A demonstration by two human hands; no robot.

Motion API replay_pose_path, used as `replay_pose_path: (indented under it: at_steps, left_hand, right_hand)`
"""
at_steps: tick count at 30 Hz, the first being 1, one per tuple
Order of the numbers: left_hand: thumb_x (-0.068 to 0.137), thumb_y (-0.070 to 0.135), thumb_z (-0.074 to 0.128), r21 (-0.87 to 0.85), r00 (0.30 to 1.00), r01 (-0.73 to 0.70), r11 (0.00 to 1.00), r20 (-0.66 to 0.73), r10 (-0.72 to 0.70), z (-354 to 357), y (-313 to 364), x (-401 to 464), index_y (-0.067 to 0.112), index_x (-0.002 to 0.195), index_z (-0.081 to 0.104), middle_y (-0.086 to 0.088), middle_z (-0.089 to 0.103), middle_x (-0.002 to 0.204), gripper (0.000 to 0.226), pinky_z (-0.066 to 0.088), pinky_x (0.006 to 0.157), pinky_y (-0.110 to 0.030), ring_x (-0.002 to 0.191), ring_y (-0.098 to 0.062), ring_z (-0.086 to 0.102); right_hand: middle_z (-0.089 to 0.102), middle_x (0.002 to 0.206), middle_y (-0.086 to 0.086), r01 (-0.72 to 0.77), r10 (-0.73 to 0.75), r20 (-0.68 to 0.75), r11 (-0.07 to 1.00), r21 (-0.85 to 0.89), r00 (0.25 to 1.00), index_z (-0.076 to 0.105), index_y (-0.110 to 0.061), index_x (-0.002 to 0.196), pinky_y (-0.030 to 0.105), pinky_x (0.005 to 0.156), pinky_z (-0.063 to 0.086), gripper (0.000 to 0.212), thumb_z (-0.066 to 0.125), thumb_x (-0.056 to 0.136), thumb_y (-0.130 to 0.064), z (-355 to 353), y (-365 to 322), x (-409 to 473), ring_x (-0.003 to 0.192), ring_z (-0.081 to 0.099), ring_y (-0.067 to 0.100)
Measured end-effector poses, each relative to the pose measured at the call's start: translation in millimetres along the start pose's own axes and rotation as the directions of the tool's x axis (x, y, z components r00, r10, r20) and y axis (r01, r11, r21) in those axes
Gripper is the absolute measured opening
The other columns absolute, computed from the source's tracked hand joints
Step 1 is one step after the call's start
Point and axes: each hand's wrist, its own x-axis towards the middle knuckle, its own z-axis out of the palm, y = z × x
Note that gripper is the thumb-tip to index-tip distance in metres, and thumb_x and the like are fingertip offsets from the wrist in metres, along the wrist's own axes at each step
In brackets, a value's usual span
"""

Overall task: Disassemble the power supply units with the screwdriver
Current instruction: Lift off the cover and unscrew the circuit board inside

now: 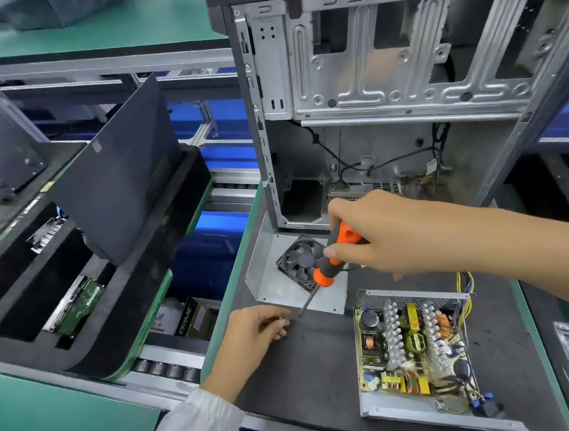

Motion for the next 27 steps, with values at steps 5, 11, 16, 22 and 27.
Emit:
replay_pose_path:
  at_steps: [5,11,16,22,27]
  left_hand:
    - [0.087,0.002,0.068,0.217,0.979,-0.198,0.956,-0.009,0.205,-7.8,1.4,-2.7,0.015,0.098,0.076,0.006,0.061,0.086,0.019,0.041,0.068,-0.01,0.072,-0.009,0.056]
    - [0.086,0.011,0.072,0.241,0.979,-0.205,0.949,0.025,0.205,-1.0,-9.7,-2.5,0.014,0.106,0.075,0.008,0.047,0.091,0.02,0.036,0.075,-0.006,0.078,0.004,0.047]
    - [0.086,0.012,0.072,0.206,0.981,-0.191,0.96,0.005,0.195,-4.0,-6.6,-3.1,0.023,0.101,0.074,0.009,0.054,0.088,0.019,0.039,0.072,-0.008,0.081,0.0,0.053]
    - [0.1,0.051,0.037,-0.725,0.963,0.188,0.663,0.267,0.019,-2.6,45.9,15.3,0.008,0.113,0.072,-0.017,0.07,0.111,0.056,0.052,0.076,-0.024,0.097,-0.018,0.067]
    - [0.098,0.058,0.021,-0.809,0.833,0.42,0.411,0.524,0.179,3.5,104.2,44.5,-0.001,0.122,0.064,-0.025,0.059,0.13,0.077,0.053,0.09,-0.03,0.121,-0.032,0.058]
  right_hand:
    - [0.052,0.076,-0.004,-0.018,0.019,-0.025,1.0,0.023,1.0,0.043,-0.023,0.091,0.027,0.045,0.047,0.032,0.044,0.092,-0.055,0.4,6.8,-10.5,0.039,0.057,0.004]
    - [0.05,0.066,-0.003,-0.02,0.019,-0.076,1.0,-0.011,0.997,0.044,-0.025,0.093,0.022,0.044,0.037,0.03,0.045,0.091,-0.055,2.6,14.5,-23.4,0.04,0.045,0.004]
    - [0.052,0.066,-0.001,-0.027,0.029,-0.069,0.999,0.023,0.997,0.044,-0.024,0.097,0.029,0.05,0.043,0.029,0.046,0.092,-0.053,2.2,16.7,-32.8,0.042,0.045,0.008]
    - [0.05,0.058,-0.003,-0.07,0.071,-0.198,0.997,0.013,0.978,0.056,-0.017,0.089,0.027,0.051,0.038,0.04,0.052,0.084,-0.057,-16.4,20.6,-55.3,0.048,0.041,0.012]
    - [0.055,0.055,-0.003,-0.145,0.151,-0.318,0.988,0.043,0.936,0.059,-0.017,0.074,0.028,0.055,0.044,0.046,0.05,0.07,-0.062,-37.3,36.1,-90.7,0.053,0.05,0.011]
